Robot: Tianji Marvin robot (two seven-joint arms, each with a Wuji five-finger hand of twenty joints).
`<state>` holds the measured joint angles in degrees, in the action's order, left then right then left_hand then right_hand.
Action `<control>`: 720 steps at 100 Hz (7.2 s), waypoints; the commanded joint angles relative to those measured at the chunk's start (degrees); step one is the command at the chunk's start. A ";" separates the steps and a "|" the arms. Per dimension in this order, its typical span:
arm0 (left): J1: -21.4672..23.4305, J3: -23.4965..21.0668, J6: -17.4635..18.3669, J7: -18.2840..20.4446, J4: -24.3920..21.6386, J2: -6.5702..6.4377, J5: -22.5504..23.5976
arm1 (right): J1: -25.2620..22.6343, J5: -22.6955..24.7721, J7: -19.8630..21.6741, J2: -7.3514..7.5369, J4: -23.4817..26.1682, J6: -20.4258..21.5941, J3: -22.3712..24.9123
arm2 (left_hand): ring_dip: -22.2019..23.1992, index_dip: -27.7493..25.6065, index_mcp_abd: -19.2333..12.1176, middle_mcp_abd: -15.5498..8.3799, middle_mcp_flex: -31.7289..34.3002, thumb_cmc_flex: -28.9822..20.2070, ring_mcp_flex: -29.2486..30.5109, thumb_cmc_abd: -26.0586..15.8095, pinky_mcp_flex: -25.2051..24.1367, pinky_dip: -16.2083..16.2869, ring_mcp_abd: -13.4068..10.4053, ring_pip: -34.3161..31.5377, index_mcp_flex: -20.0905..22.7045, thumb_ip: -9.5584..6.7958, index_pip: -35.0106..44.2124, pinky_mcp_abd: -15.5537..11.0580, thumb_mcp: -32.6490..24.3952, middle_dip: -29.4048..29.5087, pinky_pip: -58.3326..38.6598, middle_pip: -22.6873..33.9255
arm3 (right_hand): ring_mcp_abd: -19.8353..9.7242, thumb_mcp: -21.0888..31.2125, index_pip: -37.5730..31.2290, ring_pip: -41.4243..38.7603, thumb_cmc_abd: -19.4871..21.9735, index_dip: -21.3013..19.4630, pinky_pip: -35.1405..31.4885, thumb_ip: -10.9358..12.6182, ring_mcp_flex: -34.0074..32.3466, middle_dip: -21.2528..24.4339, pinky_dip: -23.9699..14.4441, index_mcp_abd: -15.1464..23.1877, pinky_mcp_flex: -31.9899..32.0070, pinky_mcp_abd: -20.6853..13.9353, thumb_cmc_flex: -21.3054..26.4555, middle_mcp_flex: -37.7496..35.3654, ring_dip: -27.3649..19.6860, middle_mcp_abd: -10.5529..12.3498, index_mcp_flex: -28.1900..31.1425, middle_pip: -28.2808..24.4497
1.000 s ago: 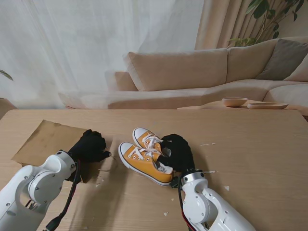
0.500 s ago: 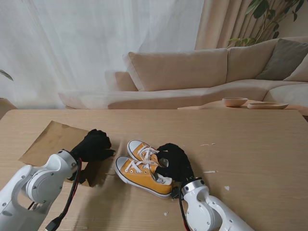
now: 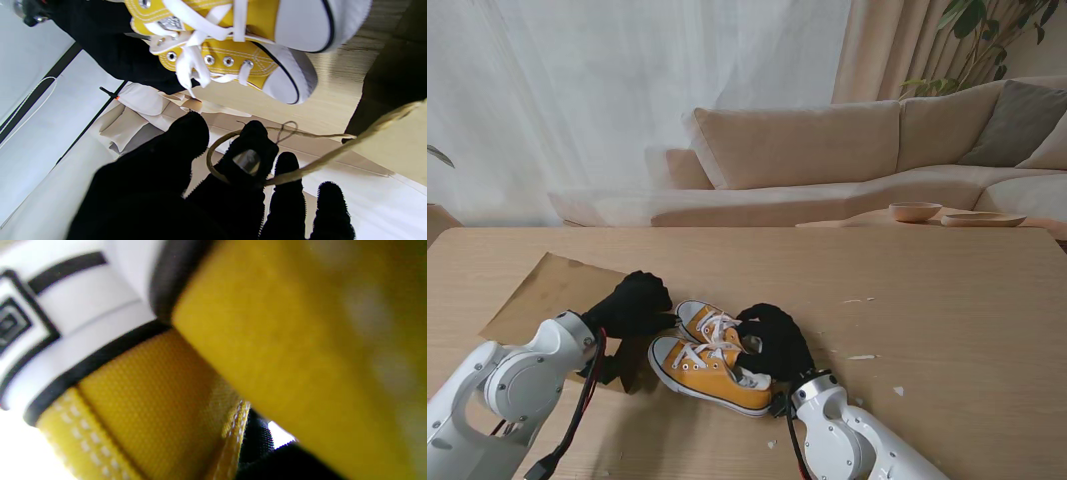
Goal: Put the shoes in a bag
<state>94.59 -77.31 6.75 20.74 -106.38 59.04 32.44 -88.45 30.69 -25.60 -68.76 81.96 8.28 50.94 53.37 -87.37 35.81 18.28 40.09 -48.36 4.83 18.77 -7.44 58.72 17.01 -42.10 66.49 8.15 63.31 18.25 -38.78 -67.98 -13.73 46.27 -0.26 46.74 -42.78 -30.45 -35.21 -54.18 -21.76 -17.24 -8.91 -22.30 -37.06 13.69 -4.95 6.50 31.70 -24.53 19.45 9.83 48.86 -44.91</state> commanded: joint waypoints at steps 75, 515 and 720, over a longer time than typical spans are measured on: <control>-1.80 4.13 -2.88 3.67 -2.90 -0.20 -4.08 | 3.81 0.92 0.47 -1.17 -1.90 2.63 -3.05 | 2.72 -2.59 4.19 1.64 0.66 0.12 -1.15 2.05 -0.26 2.83 1.20 -3.00 4.42 -0.26 1.01 1.46 -3.13 -0.92 -1.46 1.78 | -1.35 6.75 -1.88 0.30 10.77 -3.35 -0.38 5.58 -0.08 0.29 -0.78 20.38 -0.36 -0.84 4.44 1.30 0.00 0.43 4.52 0.82; -18.74 24.00 -10.54 8.70 -1.58 -0.22 -15.03 | 8.28 -1.60 18.59 2.22 0.70 -2.36 -6.98 | 2.31 -2.59 4.19 0.34 -0.89 2.29 -1.13 1.14 -0.46 2.21 0.43 -0.67 1.91 -0.48 -1.24 1.03 -3.30 0.69 -1.12 0.31 | -3.35 -2.61 28.86 16.20 12.26 27.30 -3.24 13.09 1.31 6.81 4.91 -0.90 3.88 -4.28 -18.59 13.41 -7.75 -1.67 -30.38 14.90; 12.77 1.20 3.34 -19.50 -3.12 4.52 -9.71 | -16.13 1.62 11.68 2.41 25.53 -15.75 13.60 | -34.89 75.35 -35.15 -15.87 -29.97 9.09 -3.31 -7.75 3.51 -45.15 -9.50 40.91 -46.31 -4.40 -52.66 -3.62 14.03 54.65 13.90 -37.54 | -3.19 -5.66 34.81 20.17 15.65 26.53 1.11 15.35 2.14 8.72 1.10 -1.19 4.96 -2.32 -13.12 13.42 -8.32 -1.81 -31.99 19.99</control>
<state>105.43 -76.08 10.16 1.15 -109.26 63.04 23.04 -104.26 33.17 -14.04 -65.31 107.01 -8.04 65.45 20.30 -12.93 3.20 5.52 11.94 -39.88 2.51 13.63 -4.03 15.15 9.66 -2.55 22.43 4.70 11.39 16.62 -26.45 -14.70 -1.98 10.47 -1.64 41.83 -9.40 -11.67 -21.07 -28.21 -22.53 -4.24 -8.81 -14.27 -34.97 11.92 -1.37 4.26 18.39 -12.80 11.87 7.63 18.61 -26.49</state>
